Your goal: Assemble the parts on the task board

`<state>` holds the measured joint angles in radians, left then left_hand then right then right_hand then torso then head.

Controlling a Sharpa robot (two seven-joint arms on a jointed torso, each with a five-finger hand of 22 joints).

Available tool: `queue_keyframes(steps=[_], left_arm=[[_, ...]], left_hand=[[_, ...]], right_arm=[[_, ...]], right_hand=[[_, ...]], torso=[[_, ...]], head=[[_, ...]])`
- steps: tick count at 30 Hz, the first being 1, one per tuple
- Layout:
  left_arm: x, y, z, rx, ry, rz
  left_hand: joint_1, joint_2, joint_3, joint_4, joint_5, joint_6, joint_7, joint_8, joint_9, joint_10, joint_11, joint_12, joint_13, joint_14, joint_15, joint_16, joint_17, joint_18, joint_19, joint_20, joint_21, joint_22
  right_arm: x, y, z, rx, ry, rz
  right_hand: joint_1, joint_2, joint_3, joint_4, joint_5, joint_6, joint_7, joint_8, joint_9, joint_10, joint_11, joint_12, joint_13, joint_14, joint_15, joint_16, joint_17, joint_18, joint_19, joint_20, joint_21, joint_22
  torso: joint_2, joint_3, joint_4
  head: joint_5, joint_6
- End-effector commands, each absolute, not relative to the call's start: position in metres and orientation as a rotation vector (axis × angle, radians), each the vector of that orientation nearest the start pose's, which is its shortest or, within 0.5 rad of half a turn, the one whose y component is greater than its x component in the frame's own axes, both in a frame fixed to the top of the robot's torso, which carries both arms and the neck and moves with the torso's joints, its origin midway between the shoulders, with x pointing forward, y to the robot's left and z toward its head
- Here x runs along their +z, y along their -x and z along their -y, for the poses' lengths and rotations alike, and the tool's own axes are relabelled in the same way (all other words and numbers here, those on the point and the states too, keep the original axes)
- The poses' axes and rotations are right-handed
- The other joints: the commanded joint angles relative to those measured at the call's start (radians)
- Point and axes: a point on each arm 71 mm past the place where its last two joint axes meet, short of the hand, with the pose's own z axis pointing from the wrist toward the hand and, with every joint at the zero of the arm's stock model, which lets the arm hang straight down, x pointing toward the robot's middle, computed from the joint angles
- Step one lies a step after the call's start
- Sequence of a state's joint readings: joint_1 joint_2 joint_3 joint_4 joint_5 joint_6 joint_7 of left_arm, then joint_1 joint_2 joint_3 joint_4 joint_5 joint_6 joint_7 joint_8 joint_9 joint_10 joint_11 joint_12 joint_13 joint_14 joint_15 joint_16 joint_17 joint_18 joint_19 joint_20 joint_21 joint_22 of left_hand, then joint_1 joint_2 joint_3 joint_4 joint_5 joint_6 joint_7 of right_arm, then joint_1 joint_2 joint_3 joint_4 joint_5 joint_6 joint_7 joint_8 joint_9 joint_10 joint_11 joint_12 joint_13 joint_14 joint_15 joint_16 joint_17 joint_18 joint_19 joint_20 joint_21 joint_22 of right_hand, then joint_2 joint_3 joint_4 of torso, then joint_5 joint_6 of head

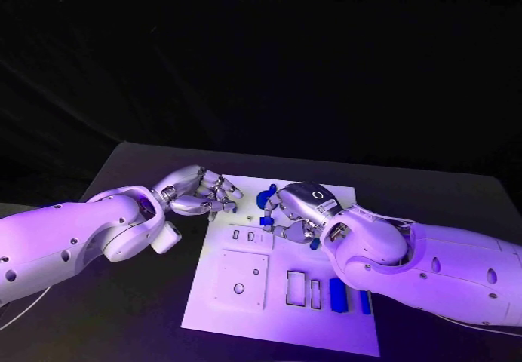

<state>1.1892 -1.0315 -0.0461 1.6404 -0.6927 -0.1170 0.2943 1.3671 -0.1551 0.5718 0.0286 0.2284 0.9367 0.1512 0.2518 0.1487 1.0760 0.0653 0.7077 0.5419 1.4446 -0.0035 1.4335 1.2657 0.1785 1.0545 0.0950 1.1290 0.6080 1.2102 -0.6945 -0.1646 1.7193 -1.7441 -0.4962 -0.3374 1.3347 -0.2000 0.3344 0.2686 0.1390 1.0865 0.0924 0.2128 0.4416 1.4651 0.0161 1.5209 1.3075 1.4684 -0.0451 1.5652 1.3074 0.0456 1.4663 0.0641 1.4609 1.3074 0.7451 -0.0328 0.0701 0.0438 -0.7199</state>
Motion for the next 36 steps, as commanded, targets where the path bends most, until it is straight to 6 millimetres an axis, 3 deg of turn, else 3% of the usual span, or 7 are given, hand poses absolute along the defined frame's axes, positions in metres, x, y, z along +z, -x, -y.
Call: queue_keyframes(steps=[1,2,4,5,14,23,36], left_arm=[[-0.178,-0.442,-0.236,-1.32,0.191,-1.732],[-0.179,-0.441,-0.235,-1.316,0.174,-1.734],[-0.18,-0.438,-0.233,-1.307,0.136,-1.741],[-0.181,-0.437,-0.232,-1.303,0.12,-1.744],[-0.185,-0.432,-0.222,-1.245,0.005,-1.768],[-0.188,-0.431,-0.215,-1.189,-0.062,-1.795],[-0.191,-0.433,-0.21,-1.172,-0.07,-1.817]], left_hand=[[-0.013,0.005,0.021,0.001,0.003,0.001,-0.006,0.014,0.006,-0.028,-0.004,0.106,0.073,0.018,-0.001,0.025,0.041,-0.015,0.027,0.0,0.047,0.065],[-0.015,0.007,0.026,0.001,0.003,0.001,-0.007,0.018,0.007,-0.032,-0.005,0.131,0.089,0.022,-0.001,0.03,0.05,-0.017,0.034,-0.001,0.058,0.081],[-0.022,0.011,0.033,0.004,0.003,0.001,-0.009,0.03,0.012,0.019,-0.007,0.278,0.231,0.036,-0.004,0.044,0.076,-0.024,0.055,-0.003,0.087,0.125],[-0.024,0.011,0.034,0.004,0.002,0.0,-0.009,0.033,0.013,0.037,-0.007,0.318,0.271,0.04,-0.003,0.049,0.086,-0.026,0.062,-0.003,0.095,0.138],[-0.028,0.013,0.057,0.001,0.004,-0.025,-0.004,0.023,0.009,0.119,-0.003,0.478,0.443,0.065,-0.001,0.074,0.139,-0.042,0.114,-0.002,0.15,0.233],[-0.033,0.009,0.079,0.001,0.006,-0.043,-0.002,0.004,0.002,0.137,-0.003,0.519,0.486,0.069,0.0,0.078,0.146,-0.047,0.13,0.0,0.17,0.264],[-0.031,-0.001,0.112,-0.006,0.008,-0.066,-0.002,-0.023,-0.007,0.124,-0.012,0.52,0.481,0.067,-0.006,0.077,0.143,-0.047,0.13,-0.004,0.178,0.27]], right_arm=[[-0.19,-0.416,0.085,0.775,0.335,-1.477],[-0.191,-0.416,0.085,0.774,0.334,-1.481],[-0.192,-0.417,0.086,0.774,0.331,-1.486],[-0.192,-0.417,0.086,0.774,0.329,-1.487],[-0.193,-0.416,0.085,0.782,0.32,-1.483],[-0.193,-0.415,0.085,0.788,0.314,-1.486],[-0.192,-0.413,0.083,0.805,0.302,-1.484]], right_hand=[[0.006,-0.004,0.001,-0.007,-0.002,0.001,-0.006,0.002,0.001,0.077,-0.007,-0.007,0.219,0.102,-0.007,0.006,0.263,-0.016,0.039,-0.006,-0.001,0.19],[0.006,-0.004,0.001,-0.007,-0.002,0.001,-0.006,0.002,0.001,0.077,-0.007,-0.007,0.219,0.102,-0.007,0.006,0.263,-0.016,0.039,-0.006,-0.001,0.19],[0.006,-0.004,0.001,-0.007,-0.002,0.001,-0.006,0.002,0.001,0.077,-0.007,-0.007,0.219,0.102,-0.007,0.006,0.263,-0.016,0.039,-0.006,-0.001,0.19],[0.006,-0.004,0.001,-0.007,-0.002,0.001,-0.006,0.002,0.001,0.077,-0.007,-0.007,0.219,0.102,-0.007,0.006,0.263,-0.016,0.039,-0.006,-0.001,0.19],[0.007,-0.005,0.001,-0.007,-0.002,0.001,-0.006,0.002,0.001,0.078,-0.007,-0.005,0.221,0.102,-0.007,0.006,0.263,-0.017,0.041,-0.006,0.002,0.192],[0.007,-0.005,0.001,-0.007,-0.002,0.002,-0.006,0.002,0.001,0.078,-0.006,-0.006,0.22,0.102,-0.007,0.006,0.263,-0.017,0.041,-0.006,0.002,0.192],[0.007,-0.004,0.001,-0.006,-0.002,0.002,-0.006,0.002,0.001,0.078,-0.006,-0.005,0.221,0.102,-0.007,0.006,0.263,-0.017,0.041,-0.006,0.002,0.192]], torso=[[0.0,-0.0015,0.0022],[0.0,-0.0015,0.0022],[0.0,-0.0029,0.0015],[0.0,-0.0031,0.0013],[0.001,-0.0037,0.0007],[0.0,-0.0046,0.0014],[0.0,-0.0033,0.0006]], head=[[0.001,-0.002],[0.001,-0.002],[0.001,-0.003],[0.001,-0.003],[0.001,-0.006],[-0.001,-0.01],[-0.001,-0.012]])
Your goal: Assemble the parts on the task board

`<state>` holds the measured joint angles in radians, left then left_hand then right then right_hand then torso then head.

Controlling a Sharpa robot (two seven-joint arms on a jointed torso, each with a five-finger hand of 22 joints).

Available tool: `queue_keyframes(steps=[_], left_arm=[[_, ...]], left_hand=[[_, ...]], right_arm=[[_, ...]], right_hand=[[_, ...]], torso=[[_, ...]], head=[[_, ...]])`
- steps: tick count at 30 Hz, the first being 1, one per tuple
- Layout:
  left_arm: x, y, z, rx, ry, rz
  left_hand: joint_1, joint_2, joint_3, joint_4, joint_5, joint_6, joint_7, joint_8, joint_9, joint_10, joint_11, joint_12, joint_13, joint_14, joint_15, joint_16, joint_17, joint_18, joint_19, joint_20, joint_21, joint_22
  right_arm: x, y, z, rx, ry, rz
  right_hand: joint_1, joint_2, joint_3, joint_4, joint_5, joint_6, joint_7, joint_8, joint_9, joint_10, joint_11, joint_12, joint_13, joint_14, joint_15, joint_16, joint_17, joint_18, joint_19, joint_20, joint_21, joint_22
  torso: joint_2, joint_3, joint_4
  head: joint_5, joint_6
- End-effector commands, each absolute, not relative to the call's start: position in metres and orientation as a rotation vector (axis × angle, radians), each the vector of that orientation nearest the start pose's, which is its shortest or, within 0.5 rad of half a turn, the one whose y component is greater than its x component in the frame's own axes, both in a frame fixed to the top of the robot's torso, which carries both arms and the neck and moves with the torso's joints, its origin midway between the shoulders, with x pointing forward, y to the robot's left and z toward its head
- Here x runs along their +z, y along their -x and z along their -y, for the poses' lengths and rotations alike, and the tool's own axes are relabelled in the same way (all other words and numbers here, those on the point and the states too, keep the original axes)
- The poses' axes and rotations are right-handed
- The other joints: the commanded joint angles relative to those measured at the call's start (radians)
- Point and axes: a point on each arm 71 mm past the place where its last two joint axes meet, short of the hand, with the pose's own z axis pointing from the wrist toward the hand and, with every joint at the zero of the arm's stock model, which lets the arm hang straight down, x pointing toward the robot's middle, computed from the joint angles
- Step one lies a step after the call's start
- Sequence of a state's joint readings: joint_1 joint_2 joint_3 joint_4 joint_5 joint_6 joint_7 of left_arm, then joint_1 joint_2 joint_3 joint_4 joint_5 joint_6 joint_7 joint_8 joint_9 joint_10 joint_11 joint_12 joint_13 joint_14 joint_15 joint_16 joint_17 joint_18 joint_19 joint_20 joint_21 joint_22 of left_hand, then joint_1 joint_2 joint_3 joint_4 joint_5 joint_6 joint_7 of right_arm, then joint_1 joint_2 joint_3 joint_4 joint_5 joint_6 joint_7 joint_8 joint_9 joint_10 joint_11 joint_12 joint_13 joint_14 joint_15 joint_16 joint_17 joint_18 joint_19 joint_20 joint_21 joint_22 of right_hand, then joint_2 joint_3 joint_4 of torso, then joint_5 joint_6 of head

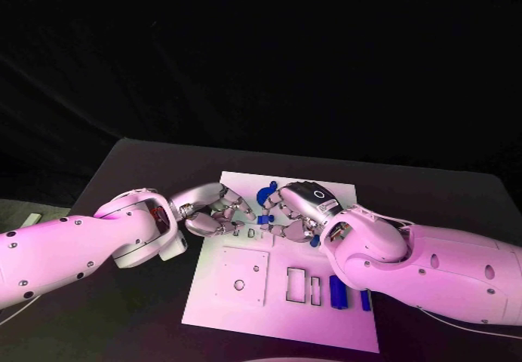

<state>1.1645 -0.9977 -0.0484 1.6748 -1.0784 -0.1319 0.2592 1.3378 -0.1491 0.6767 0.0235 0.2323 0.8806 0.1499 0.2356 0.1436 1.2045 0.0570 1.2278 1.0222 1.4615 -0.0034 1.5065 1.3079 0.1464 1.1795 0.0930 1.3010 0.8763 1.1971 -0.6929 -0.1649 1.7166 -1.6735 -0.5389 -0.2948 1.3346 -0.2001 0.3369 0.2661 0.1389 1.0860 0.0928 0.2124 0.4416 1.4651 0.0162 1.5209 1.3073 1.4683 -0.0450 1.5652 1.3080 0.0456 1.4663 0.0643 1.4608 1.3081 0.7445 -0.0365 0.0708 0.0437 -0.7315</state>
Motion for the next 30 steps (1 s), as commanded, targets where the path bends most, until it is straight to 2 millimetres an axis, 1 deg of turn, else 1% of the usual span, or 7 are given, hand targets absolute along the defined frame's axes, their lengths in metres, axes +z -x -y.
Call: queue_keyframes(steps=[1,9,16,30], left_arm=[[-0.1906,-0.433,-0.2092,-1.173,-0.071,-1.818],[-0.1911,-0.4331,-0.2069,-1.177,-0.074,-1.823],[-0.1917,-0.4331,-0.2057,-1.179,-0.076,-1.831],[-0.1939,-0.4338,-0.2043,-1.173,-0.071,-1.86]], left_hand=[[-0.002,-0.007,0.007,-0.001,0.004,-0.01,-0.001,-0.006,-0.002,-0.004,-0.003,0.0,0.0,0.05,-0.006,0.004,0.101,-0.015,0.005,-0.002,0.006,0.002],[0.001,-0.008,0.016,-0.004,0.004,-0.012,-0.002,-0.01,-0.003,-0.001,-0.006,0.004,0.005,0.051,-0.009,0.004,0.101,-0.015,0.004,-0.004,0.007,0.003],[0.003,-0.009,0.026,-0.008,0.007,-0.011,-0.003,-0.013,-0.003,0.009,-0.009,0.015,0.019,0.051,-0.011,0.004,0.101,-0.015,0.006,-0.006,0.01,0.007],[0.004,-0.01,0.035,-0.011,0.01,-0.009,-0.004,-0.014,-0.003,0.012,-0.01,0.019,0.024,0.05,-0.013,0.004,0.1,-0.015,0.005,-0.008,0.012,0.008]], right_arm=[[-0.192,-0.4134,0.0826,0.805,0.302,-1.484],[-0.1922,-0.4134,0.0816,0.807,0.302,-1.487],[-0.1921,-0.4129,0.0803,0.811,0.304,-1.486],[-0.1874,-0.4095,0.0781,0.851,0.296,-1.435]], right_hand=[[0.007,-0.004,-0.001,-0.004,-0.002,0.003,-0.006,0.003,0.001,0.078,-0.006,-0.005,0.221,0.102,-0.007,0.006,0.263,-0.017,0.041,-0.006,0.002,0.191],[0.007,-0.004,-0.001,-0.004,-0.002,0.003,-0.006,0.003,0.001,0.078,-0.006,-0.005,0.221,0.102,-0.007,0.006,0.263,-0.017,0.041,-0.006,0.002,0.191],[0.01,-0.005,0.0,-0.005,-0.002,0.003,-0.006,0.003,0.001,0.078,-0.007,-0.005,0.221,0.102,-0.007,0.006,0.263,-0.017,0.041,-0.006,0.001,0.191],[0.023,-0.004,0.006,-0.011,-0.001,0.004,-0.008,0.004,0.001,0.079,-0.008,-0.003,0.223,0.102,-0.008,0.006,0.263,-0.018,0.043,-0.007,0.004,0.194]], torso=[[0.001,0.0,0.0],[0.0,0.0005,-0.0003],[0.0,0.0,0.0011],[0.001,0.0004,-0.0002]], head=[[-0.003,-0.001],[-0.005,-0.002],[-0.006,-0.003],[-0.005,-0.005]])
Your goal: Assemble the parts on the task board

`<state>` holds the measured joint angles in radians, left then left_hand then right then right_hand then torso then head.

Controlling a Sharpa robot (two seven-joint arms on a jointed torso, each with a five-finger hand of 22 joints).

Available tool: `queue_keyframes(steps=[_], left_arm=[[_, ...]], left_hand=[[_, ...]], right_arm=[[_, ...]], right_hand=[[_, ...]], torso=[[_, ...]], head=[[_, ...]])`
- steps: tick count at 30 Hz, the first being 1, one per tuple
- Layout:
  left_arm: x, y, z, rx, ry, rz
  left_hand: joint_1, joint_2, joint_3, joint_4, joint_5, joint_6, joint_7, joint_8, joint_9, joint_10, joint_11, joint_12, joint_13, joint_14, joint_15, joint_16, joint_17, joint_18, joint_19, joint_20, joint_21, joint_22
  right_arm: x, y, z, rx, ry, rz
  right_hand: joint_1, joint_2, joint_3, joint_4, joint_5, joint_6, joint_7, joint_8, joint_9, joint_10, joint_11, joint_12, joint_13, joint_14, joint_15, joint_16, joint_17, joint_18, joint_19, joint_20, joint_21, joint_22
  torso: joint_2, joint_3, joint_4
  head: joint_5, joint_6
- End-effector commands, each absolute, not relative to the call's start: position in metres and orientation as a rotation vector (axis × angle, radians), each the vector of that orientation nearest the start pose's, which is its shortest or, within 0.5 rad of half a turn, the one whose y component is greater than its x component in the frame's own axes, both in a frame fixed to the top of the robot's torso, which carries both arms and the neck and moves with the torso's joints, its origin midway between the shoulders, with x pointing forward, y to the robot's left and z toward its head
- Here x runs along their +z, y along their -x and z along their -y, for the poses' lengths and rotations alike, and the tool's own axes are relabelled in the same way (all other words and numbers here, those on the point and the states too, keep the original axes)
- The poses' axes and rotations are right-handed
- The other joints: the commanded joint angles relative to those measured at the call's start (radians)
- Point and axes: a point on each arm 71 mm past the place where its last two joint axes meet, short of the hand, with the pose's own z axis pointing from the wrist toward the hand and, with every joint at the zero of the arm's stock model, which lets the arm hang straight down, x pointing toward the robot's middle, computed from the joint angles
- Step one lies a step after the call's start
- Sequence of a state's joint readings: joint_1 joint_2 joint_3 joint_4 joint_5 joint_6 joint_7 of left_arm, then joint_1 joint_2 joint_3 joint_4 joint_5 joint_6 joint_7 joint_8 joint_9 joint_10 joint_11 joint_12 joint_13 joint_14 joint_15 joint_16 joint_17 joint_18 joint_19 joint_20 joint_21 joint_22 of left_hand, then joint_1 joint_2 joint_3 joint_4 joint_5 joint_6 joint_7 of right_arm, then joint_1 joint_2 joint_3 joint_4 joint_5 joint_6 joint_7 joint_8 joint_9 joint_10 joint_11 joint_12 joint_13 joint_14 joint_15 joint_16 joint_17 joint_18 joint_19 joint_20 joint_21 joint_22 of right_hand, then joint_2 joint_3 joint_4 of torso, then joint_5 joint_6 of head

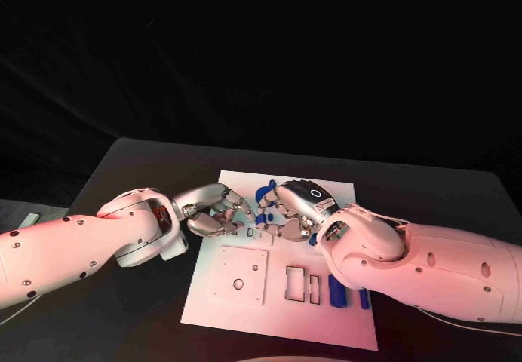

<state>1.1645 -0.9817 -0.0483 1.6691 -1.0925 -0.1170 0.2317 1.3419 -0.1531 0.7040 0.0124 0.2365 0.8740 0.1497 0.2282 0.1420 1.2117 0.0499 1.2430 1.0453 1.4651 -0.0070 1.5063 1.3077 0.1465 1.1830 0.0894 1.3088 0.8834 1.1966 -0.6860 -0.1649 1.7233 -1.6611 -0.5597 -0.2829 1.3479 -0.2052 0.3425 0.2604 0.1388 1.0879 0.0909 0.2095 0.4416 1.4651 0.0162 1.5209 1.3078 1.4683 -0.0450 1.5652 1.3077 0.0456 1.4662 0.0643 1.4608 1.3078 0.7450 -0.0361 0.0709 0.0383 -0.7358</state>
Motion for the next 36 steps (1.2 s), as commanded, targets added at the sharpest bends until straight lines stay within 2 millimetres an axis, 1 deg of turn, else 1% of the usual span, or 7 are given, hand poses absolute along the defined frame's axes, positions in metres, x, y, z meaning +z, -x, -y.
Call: queue_keyframes(steps=[1,9,19,21,26,30,36], left_arm=[[-0.194,-0.4339,-0.2042,-1.172,-0.071,-1.862],[-0.1953,-0.4346,-0.2048,-1.165,-0.069,-1.874],[-0.1954,-0.4349,-0.2051,-1.17,-0.063,-1.877],[-0.1952,-0.4348,-0.2049,-1.173,-0.059,-1.875],[-0.1947,-0.4347,-0.2044,-1.183,-0.049,-1.87],[-0.1943,-0.4344,-0.2039,-1.188,-0.044,-1.868],[-0.1942,-0.4343,-0.2033,-1.192,-0.042,-1.868]], left_hand=[[0.0,-0.006,0.008,0.0,0.005,-0.002,-0.004,-0.007,-0.001,0.005,-0.002,0.003,0.001,0.047,-0.009,0.004,0.101,-0.015,0.001,-0.005,0.004,0.001],[-0.001,-0.007,0.012,0.0,0.005,0.0,-0.004,-0.007,-0.001,0.006,-0.002,0.005,0.002,0.047,-0.009,0.004,0.101,-0.016,0.002,-0.005,0.005,0.003],[0.0,-0.01,0.025,-0.005,0.009,0.004,-0.004,-0.008,-0.001,0.008,-0.002,0.009,0.007,0.047,-0.009,0.004,0.1,-0.016,0.002,-0.006,0.008,0.005],[-0.001,-0.011,0.026,-0.005,0.009,0.004,-0.004,-0.009,-0.001,0.008,-0.002,0.009,0.007,0.047,-0.009,0.004,0.1,-0.016,0.002,-0.006,0.009,0.006],[-0.003,-0.014,0.031,-0.006,0.009,0.0,-0.004,-0.013,-0.002,0.008,-0.004,0.009,0.006,0.046,-0.01,0.004,0.1,-0.017,0.003,-0.006,0.011,0.009],[-0.003,-0.014,0.031,-0.006,0.009,0.0,-0.004,-0.013,-0.002,0.008,-0.004,0.009,0.006,0.046,-0.01,0.004,0.1,-0.017,0.003,-0.006,0.011,0.009],[-0.003,-0.014,0.033,-0.006,0.009,-0.001,-0.004,-0.014,-0.002,0.009,-0.004,0.01,0.008,0.047,-0.01,0.004,0.1,-0.017,0.003,-0.007,0.011,0.009]], right_arm=[[-0.1872,-0.4094,0.078,0.853,0.295,-1.433],[-0.1857,-0.4084,0.0781,0.861,0.295,-1.417],[-0.1862,-0.4077,0.0757,0.864,0.305,-1.425],[-0.1866,-0.4079,0.0754,0.861,0.307,-1.429],[-0.1876,-0.4085,0.0743,0.857,0.311,-1.439],[-0.188,-0.4085,0.0727,0.857,0.314,-1.443],[-0.1876,-0.4077,0.0703,0.864,0.315,-1.44]], right_hand=[[0.01,0.001,0.001,-0.006,-0.001,0.002,-0.006,0.007,0.001,0.079,-0.008,-0.003,0.222,0.102,-0.008,0.006,0.263,-0.018,0.043,-0.007,0.004,0.194],[0.02,0.003,0.008,-0.011,-0.001,0.004,-0.007,0.009,0.001,0.08,-0.009,-0.002,0.224,0.102,-0.008,0.006,0.263,-0.018,0.044,-0.007,0.005,0.195],[0.025,0.003,0.011,-0.015,-0.001,0.005,-0.007,0.01,0.001,0.081,-0.009,0.0,0.225,0.102,-0.009,0.006,0.263,-0.019,0.045,-0.007,0.007,0.196],[0.025,0.003,0.011,-0.015,-0.001,0.005,-0.007,0.01,0.001,0.081,-0.009,0.0,0.225,0.102,-0.009,0.006,0.263,-0.019,0.045,-0.007,0.007,0.196],[0.025,0.003,0.012,-0.015,-0.001,0.006,-0.007,0.01,0.001,0.082,-0.009,0.001,0.226,0.102,-0.009,0.006,0.263,-0.019,0.045,-0.007,0.007,0.196],[0.025,0.003,0.012,-0.015,-0.001,0.006,-0.007,0.01,0.002,0.082,-0.009,0.0,0.225,0.102,-0.009,0.006,0.263,-0.019,0.045,-0.007,0.007,0.196],[0.025,0.003,0.012,-0.015,-0.001,0.006,-0.007,0.01,0.002,0.082,-0.009,0.0,0.225,0.102,-0.009,0.006,0.263,-0.019,0.045,-0.007,0.007,0.196]], torso=[[0.0,0.0,-0.0004],[0.0,0.0001,0.0015],[-0.001,-0.0009,-0.0004],[-0.001,-0.0006,-0.0003],[-0.002,-0.0013,0.0007],[-0.001,-0.0009,0.0017],[-0.001,-0.0006,0.0005]], head=[[0.0,0.0],[-0.001,-0.003],[-0.001,-0.003],[-0.001,-0.003],[-0.001,-0.003],[-0.002,-0.003],[-0.001,-0.002]])
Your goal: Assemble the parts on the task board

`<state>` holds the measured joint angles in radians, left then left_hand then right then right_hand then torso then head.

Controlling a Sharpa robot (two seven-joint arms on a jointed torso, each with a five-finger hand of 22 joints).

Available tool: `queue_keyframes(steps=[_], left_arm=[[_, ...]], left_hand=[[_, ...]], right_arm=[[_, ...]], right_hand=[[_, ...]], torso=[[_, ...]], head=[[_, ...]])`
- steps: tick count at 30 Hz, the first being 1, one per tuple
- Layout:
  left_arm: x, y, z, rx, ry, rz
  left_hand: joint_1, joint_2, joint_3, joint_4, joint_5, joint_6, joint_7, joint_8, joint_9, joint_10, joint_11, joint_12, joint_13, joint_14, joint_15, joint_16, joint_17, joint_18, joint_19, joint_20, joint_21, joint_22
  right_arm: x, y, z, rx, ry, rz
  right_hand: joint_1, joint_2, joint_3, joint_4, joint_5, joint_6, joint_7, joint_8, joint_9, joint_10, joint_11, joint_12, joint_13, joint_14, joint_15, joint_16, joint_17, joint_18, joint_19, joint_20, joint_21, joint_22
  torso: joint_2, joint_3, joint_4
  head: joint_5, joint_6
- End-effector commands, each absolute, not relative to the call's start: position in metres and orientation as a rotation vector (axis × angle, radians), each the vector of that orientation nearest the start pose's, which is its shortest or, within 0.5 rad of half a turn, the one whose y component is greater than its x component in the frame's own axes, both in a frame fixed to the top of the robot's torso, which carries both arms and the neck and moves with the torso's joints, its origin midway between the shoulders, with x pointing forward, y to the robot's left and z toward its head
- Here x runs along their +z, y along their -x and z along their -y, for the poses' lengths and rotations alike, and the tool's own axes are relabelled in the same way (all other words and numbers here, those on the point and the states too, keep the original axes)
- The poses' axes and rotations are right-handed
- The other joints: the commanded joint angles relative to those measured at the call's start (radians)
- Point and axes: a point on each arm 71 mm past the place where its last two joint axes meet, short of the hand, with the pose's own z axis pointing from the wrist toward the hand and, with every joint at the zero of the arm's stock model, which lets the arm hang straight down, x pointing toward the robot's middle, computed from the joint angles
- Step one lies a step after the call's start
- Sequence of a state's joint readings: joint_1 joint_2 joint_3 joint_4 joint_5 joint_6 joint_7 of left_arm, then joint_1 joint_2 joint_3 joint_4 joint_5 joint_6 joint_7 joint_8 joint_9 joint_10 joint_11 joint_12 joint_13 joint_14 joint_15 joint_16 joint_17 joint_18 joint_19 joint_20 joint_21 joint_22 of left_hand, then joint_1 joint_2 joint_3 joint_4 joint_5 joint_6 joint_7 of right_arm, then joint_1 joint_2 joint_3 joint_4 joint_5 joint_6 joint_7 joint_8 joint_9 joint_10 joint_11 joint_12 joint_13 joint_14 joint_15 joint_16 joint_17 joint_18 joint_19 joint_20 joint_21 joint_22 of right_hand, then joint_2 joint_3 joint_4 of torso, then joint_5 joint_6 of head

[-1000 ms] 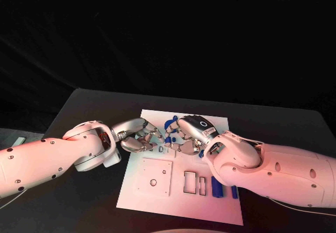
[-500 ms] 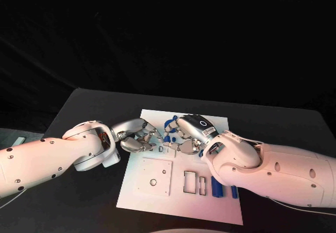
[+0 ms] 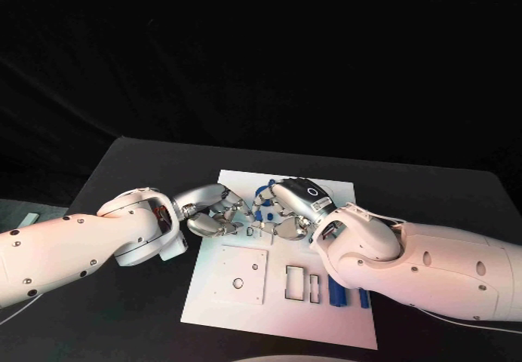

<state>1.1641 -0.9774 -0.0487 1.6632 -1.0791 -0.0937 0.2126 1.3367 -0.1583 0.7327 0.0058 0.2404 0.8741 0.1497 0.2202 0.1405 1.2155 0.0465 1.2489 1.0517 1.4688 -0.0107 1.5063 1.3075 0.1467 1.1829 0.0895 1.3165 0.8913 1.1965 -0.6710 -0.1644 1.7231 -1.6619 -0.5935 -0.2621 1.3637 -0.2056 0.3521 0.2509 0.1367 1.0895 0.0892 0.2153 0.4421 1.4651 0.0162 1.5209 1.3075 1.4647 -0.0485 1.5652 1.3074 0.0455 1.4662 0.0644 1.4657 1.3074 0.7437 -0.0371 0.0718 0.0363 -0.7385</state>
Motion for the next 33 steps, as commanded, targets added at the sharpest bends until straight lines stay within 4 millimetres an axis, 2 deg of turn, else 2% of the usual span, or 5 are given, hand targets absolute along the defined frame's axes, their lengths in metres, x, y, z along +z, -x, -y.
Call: queue_keyframes(steps=[1,16,24,27,33], left_arm=[[-0.194,-0.434,-0.203,-1.192,-0.041,-1.868],[-0.196,-0.437,-0.21,-1.169,-0.028,-1.886],[-0.201,-0.447,-0.233,-1.1,0.016,-1.896],[-0.201,-0.45,-0.242,-1.076,0.038,-1.889],[-0.2,-0.455,-0.254,-1.065,0.1,-1.867]], left_hand=[[0.002,-0.009,0.004,0.0,0.005,-0.001,-0.004,-0.006,-0.001,0.006,-0.001,0.004,0.001,0.043,-0.007,0.004,0.1,-0.017,0.003,-0.007,0.003,0.001],[0.0,-0.011,0.01,0.0,0.005,0.004,-0.005,-0.005,0.0,0.006,0.0,0.005,0.001,0.043,-0.007,0.004,0.101,-0.017,0.002,-0.007,0.005,0.002],[-0.003,-0.012,0.014,0.0,0.004,0.013,-0.005,-0.003,0.001,0.006,0.003,0.006,0.001,0.043,-0.005,0.004,0.101,-0.017,0.001,-0.007,0.006,0.002],[-0.003,-0.012,0.014,0.0,0.004,0.013,-0.005,-0.003,0.001,0.006,0.003,0.006,0.001,0.043,-0.005,0.004,0.101,-0.017,0.001,-0.007,0.006,0.002],[-0.003,-0.014,0.016,-0.001,0.004,0.015,-0.005,-0.003,0.002,0.004,0.005,0.004,-0.002,0.044,-0.004,0.005,0.102,-0.017,0.0,-0.007,0.006,0.001]], right_arm=[[-0.188,-0.408,0.07,0.865,0.316,-1.439],[-0.189,-0.41,0.074,0.85,0.309,-1.443],[-0.19,-0.412,0.074,0.848,0.305,-1.441],[-0.192,-0.413,0.073,0.848,0.302,-1.444],[-0.201,-0.416,0.07,0.847,0.297,-1.457]], right_hand=[[0.009,0.003,0.002,-0.006,0.001,0.005,-0.006,0.004,0.001,0.082,-0.009,0.0,0.226,0.106,-0.005,0.006,0.263,-0.019,0.045,-0.007,0.002,0.196],[0.01,0.003,0.003,-0.006,0.001,0.006,-0.006,0.005,0.001,0.082,-0.009,0.0,0.226,0.106,-0.005,0.006,0.263,-0.019,0.045,-0.008,0.002,0.197],[0.01,0.003,0.003,-0.006,0.001,0.006,-0.006,0.005,0.001,0.082,-0.009,0.0,0.226,0.106,-0.005,0.006,0.263,-0.019,0.045,-0.008,0.002,0.197],[0.011,0.002,0.004,-0.007,0.0,0.007,-0.006,0.006,0.001,0.082,-0.01,0.0,0.226,0.106,-0.006,0.006,0.263,-0.019,0.045,-0.008,0.002,0.197],[0.011,0.002,0.005,-0.007,0.0,0.007,-0.006,0.006,0.002,0.082,-0.01,0.001,0.226,0.106,-0.006,0.006,0.263,-0.019,0.045,-0.008,0.003,0.197]], torso=[[0.0,0.0003,-0.0007],[0.001,0.0018,-0.0008],[0.0,0.0021,-0.0009],[0.0,0.0002,-0.0014],[0.002,-0.0011,-0.0006]], head=[[0.001,0.001],[0.001,0.002],[0.001,0.001],[0.001,0.001],[0.002,0.0]])
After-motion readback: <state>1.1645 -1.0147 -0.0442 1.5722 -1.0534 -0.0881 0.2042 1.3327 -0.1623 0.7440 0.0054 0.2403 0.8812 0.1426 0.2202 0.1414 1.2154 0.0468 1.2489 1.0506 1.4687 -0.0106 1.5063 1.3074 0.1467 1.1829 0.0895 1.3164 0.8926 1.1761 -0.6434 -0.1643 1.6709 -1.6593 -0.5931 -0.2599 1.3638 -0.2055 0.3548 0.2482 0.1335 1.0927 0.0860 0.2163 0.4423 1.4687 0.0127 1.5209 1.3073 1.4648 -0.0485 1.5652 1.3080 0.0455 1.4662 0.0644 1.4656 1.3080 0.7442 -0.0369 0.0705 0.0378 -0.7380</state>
